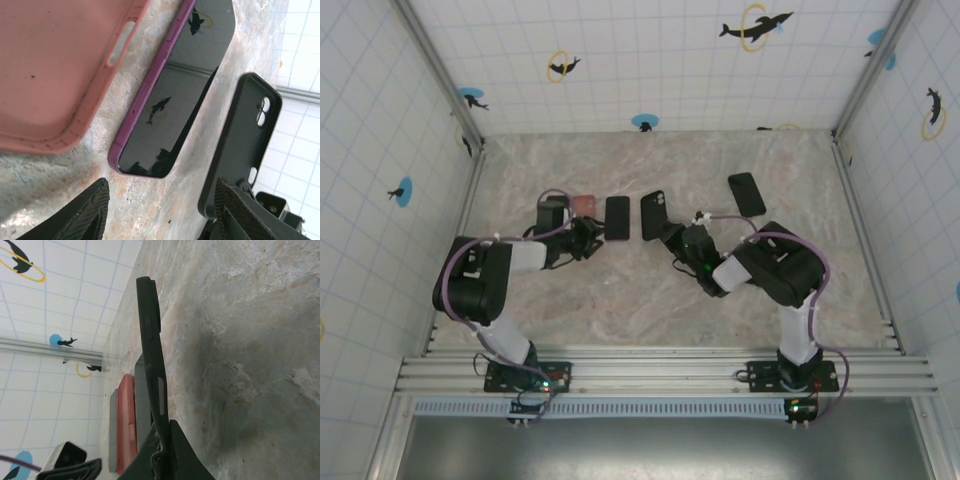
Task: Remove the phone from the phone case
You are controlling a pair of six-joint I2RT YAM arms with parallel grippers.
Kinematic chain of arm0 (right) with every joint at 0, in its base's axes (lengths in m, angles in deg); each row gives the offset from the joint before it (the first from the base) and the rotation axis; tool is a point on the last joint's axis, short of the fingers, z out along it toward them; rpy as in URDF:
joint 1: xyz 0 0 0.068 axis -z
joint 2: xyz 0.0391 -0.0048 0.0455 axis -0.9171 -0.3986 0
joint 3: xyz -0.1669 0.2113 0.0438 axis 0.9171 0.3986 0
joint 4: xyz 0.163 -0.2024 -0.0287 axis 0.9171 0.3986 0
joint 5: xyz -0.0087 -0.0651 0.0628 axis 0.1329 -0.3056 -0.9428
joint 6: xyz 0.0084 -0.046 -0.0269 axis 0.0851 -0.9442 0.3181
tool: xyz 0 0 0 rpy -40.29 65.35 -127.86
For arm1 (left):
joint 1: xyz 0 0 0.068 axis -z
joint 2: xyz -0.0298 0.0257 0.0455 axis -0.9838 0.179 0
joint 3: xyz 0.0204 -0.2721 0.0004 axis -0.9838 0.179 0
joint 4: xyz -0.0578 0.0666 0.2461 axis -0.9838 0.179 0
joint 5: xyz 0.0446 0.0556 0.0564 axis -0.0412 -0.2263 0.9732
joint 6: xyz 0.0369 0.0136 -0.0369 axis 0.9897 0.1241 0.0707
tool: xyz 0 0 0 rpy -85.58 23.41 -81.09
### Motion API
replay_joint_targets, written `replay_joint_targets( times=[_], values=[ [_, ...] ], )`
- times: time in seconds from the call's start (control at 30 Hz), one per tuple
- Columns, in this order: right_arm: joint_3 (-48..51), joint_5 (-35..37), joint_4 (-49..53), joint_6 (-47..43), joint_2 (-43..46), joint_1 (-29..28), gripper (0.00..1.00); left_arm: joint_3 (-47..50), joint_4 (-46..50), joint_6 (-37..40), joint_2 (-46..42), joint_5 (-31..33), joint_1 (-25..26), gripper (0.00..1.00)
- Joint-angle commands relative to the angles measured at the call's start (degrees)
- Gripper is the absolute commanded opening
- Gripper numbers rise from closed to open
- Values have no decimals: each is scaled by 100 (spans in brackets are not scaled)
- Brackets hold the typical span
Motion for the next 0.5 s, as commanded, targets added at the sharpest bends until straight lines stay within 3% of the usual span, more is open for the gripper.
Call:
replay_joint_targets(
  times=[0.0, 0.3, 0.47],
  values=[
    [-351, 221, 186, -51, -281, -57, 0, -122, 306, 243, -319, 59, -38, 61],
    [-915, 84, 483, 40, -755, -105, 1, -220, 651, 371, -818, -9, -36, 67],
    [-1053, 11, 586, 11, -837, -170, 11, -147, 601, 344, -954, -82, -23, 67]
  ],
)
